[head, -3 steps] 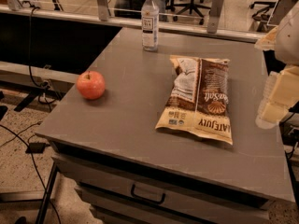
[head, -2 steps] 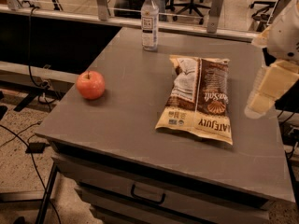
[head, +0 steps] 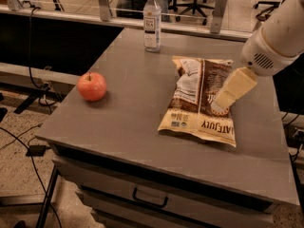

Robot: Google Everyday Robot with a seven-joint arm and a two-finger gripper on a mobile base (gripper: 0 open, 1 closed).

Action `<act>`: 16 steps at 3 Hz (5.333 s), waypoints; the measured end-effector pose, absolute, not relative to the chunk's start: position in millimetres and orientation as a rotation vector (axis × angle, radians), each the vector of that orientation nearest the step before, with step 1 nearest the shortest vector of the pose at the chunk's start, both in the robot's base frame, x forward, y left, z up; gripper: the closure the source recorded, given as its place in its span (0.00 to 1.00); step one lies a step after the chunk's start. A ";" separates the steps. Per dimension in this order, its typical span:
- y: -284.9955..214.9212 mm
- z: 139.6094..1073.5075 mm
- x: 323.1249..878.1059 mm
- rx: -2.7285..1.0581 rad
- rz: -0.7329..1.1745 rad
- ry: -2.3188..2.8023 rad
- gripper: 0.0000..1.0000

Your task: Move brown chip bag near blue plastic bottle

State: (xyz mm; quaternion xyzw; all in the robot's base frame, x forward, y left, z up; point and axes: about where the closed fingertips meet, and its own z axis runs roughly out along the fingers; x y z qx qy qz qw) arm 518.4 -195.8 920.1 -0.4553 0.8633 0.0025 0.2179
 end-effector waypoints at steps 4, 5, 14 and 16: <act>-187.9 850.6 527.0 -0.789 0.024 2.622 0.31; -187.2 850.6 526.7 -0.792 0.024 2.622 0.64; -170.8 936.5 676.1 -0.729 0.528 2.459 1.00; -156.0 923.2 701.2 -0.590 0.749 2.373 1.00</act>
Offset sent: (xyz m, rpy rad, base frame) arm 0.0110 0.0081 -0.1006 0.0915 0.1123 -0.4998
